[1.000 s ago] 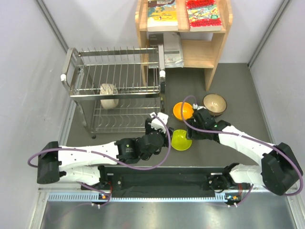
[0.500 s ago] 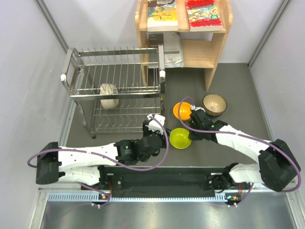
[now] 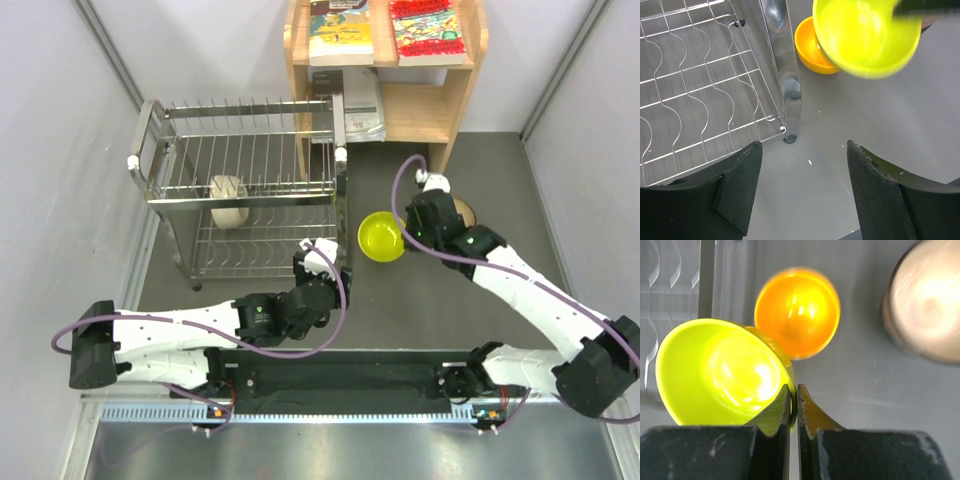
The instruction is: Unload the bowls from the dish rack
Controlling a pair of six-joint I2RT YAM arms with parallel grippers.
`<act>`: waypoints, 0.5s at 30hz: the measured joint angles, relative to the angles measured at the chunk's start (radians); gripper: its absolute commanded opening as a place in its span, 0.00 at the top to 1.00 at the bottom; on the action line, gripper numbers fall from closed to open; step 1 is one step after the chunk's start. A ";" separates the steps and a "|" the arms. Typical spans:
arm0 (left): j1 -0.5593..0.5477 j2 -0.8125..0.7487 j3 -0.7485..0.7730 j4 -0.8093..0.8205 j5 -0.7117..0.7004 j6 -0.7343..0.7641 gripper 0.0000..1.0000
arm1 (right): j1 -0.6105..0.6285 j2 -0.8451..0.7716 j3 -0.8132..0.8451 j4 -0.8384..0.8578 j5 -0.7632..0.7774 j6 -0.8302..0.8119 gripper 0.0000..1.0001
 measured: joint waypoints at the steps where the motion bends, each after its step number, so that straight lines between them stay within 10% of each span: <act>1: 0.000 0.000 -0.001 -0.002 0.000 -0.002 0.27 | -0.015 0.014 0.026 0.003 0.006 -0.009 1.00; 15: 0.000 -0.102 -0.056 -0.063 -0.039 -0.011 0.26 | -0.174 0.393 0.176 0.049 -0.024 -0.058 1.00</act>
